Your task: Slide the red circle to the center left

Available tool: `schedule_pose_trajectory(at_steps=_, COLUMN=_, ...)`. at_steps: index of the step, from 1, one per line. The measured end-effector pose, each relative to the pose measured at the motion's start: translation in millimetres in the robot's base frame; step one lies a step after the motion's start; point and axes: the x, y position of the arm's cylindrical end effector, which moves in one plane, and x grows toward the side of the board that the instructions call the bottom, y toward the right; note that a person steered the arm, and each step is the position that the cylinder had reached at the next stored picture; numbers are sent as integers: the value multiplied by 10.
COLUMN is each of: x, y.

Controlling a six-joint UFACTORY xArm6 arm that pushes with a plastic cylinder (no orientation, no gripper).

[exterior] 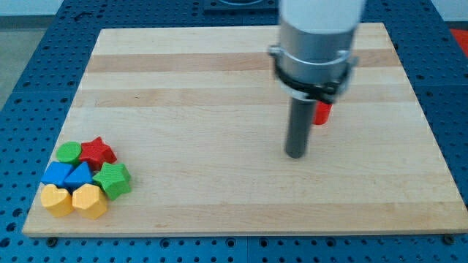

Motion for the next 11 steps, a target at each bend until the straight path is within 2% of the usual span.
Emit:
schedule_pose_trajectory(at_steps=1, x=101, y=856)
schedule_pose_trajectory(at_steps=2, x=26, y=1429)
schedule_pose_trajectory(at_steps=3, x=-205, y=1378)
schedule_pose_trajectory(at_steps=7, x=-949, y=-10)
schedule_pose_trajectory(at_steps=8, x=-998, y=-302)
schedule_pose_trajectory(at_steps=10, x=-1010, y=-407)
schedule_pose_trajectory(at_steps=11, x=-1009, y=-828)
